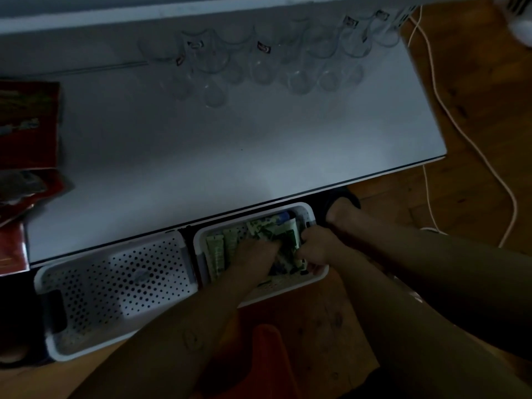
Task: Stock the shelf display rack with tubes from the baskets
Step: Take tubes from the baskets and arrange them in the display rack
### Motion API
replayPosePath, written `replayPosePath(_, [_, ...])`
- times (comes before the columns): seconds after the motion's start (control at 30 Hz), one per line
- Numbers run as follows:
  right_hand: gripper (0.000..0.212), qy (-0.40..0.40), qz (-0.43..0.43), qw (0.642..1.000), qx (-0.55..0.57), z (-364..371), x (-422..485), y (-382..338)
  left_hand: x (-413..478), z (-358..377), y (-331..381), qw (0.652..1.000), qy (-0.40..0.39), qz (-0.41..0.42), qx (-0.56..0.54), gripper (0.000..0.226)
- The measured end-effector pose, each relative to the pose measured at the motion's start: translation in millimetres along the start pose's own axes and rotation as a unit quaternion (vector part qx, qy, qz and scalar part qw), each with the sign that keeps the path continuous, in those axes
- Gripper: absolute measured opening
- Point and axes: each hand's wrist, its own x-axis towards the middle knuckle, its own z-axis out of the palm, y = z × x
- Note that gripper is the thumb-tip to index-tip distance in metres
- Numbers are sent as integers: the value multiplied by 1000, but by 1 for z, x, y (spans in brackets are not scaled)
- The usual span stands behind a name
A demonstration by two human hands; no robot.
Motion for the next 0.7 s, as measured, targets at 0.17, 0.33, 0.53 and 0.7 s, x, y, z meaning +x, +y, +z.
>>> replayPosePath(0.17, [40,-38,-2,996,85,1,-5,1,-10,-21,-15,991,-33,-22,-128,26])
replayPosePath(0.33, [33,-7,-3,990,143,-11,-23,-10,-25,-49,-20,964,-59,-42,-256,39])
replayPosePath(0.53, [27,5,-56,985,166,-19,-63,-37,-53,-69,-19,942,-20,-20,-335,25])
replayPosePath(0.7, [16,48,-117,965,228,-20,-97,-59,-98,-90,-19,885,64,-7,-462,89])
